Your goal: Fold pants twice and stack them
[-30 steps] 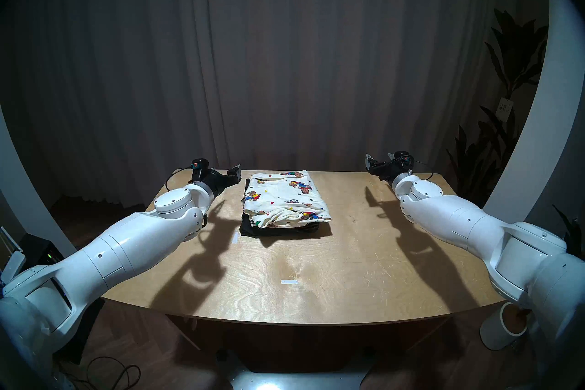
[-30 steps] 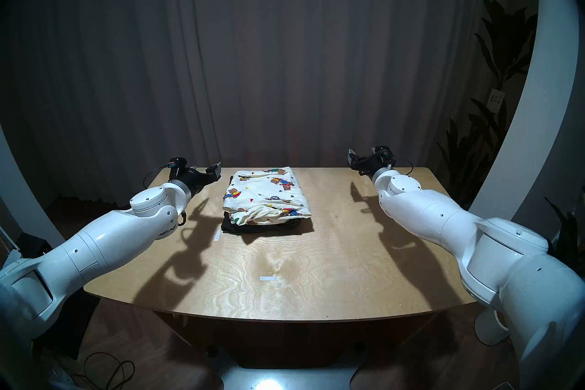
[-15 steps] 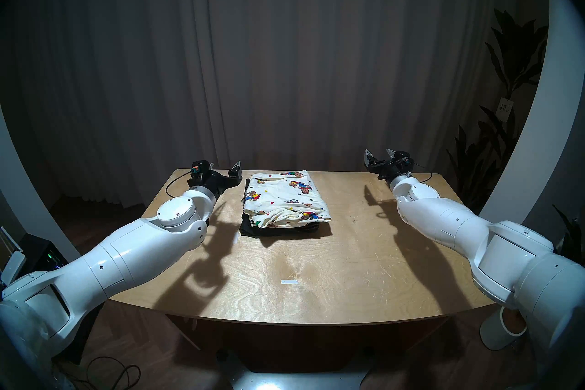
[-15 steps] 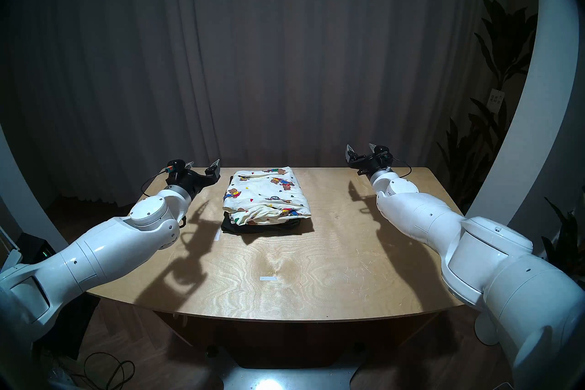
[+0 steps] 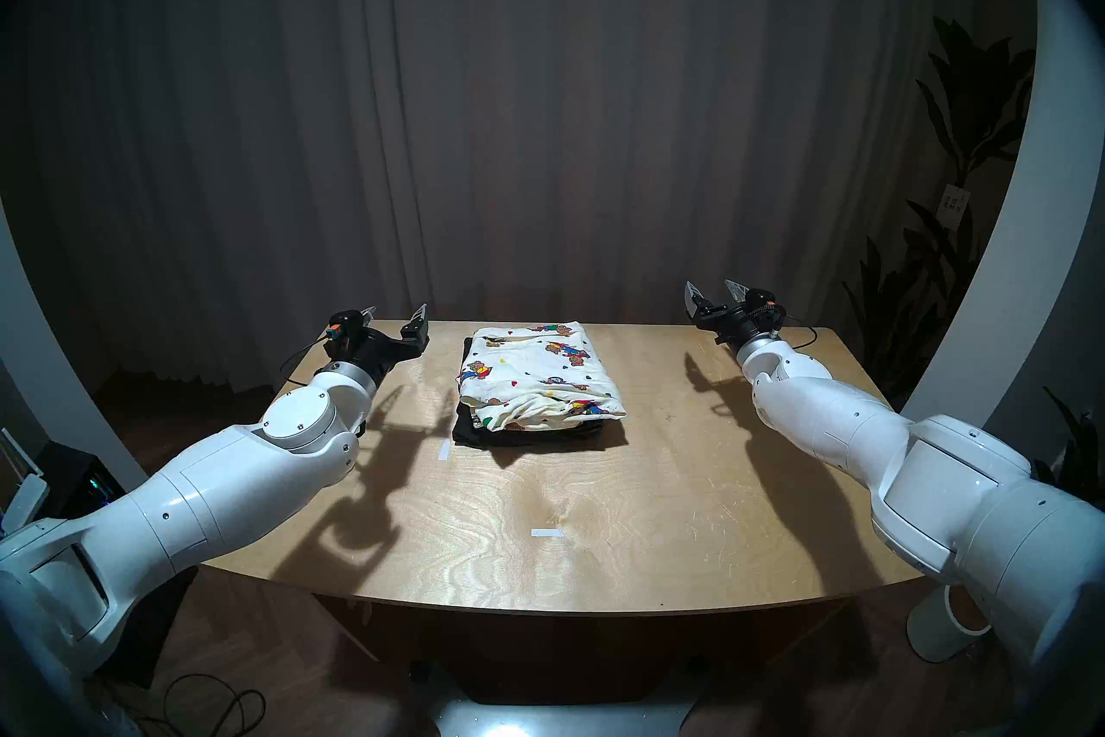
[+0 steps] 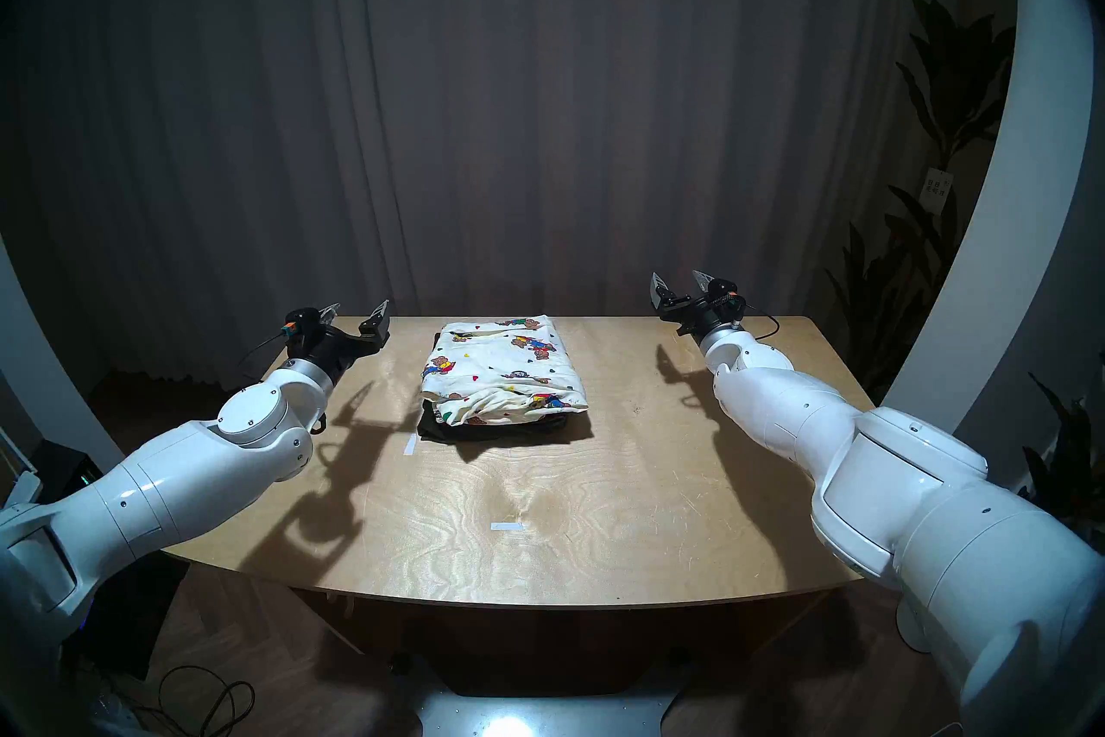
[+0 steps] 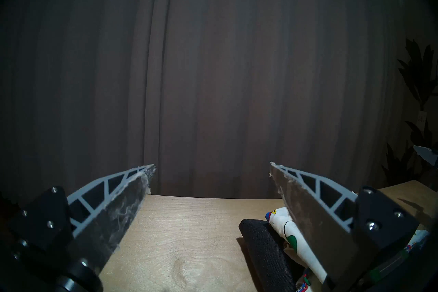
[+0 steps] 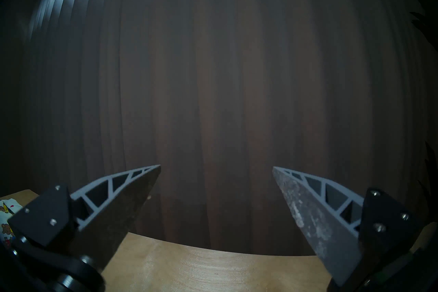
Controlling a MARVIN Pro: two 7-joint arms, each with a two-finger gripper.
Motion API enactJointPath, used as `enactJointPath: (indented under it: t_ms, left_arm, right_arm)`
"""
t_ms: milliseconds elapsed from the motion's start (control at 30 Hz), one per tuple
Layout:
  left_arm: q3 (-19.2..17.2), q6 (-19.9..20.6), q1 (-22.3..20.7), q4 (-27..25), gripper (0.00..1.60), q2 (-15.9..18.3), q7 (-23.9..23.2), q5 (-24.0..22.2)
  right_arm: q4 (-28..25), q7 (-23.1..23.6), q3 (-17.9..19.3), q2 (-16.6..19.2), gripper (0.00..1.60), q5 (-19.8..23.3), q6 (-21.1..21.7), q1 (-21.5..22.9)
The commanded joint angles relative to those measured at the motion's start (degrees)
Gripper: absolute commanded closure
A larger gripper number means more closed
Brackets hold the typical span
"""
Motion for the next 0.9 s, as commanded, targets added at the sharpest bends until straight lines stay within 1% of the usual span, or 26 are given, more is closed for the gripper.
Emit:
enactJointPath:
  t_ms: [0,533,867]
  left_arm:
    - [-1.0,-1.2,-1.2,0.4,0.00,-0.8,-1.2,-0.5]
    - [-1.0,-1.7,-1.3,1.0,0.00,-1.1,-2.3,-1.1]
    - [-1.0,-1.8,-1.3,1.1,0.00,-1.1,-2.5,-1.1]
  right_arm:
    - [2.4,3.2,1.7,-2.9,0.00,1.8,-0.4,2.0]
    - [7.1,7.7,3.2,-5.0,0.00,3.2,-0.3,3.1]
    - [8.8,9.2,3.7,-5.7,0.00,3.6,-0.4,3.5]
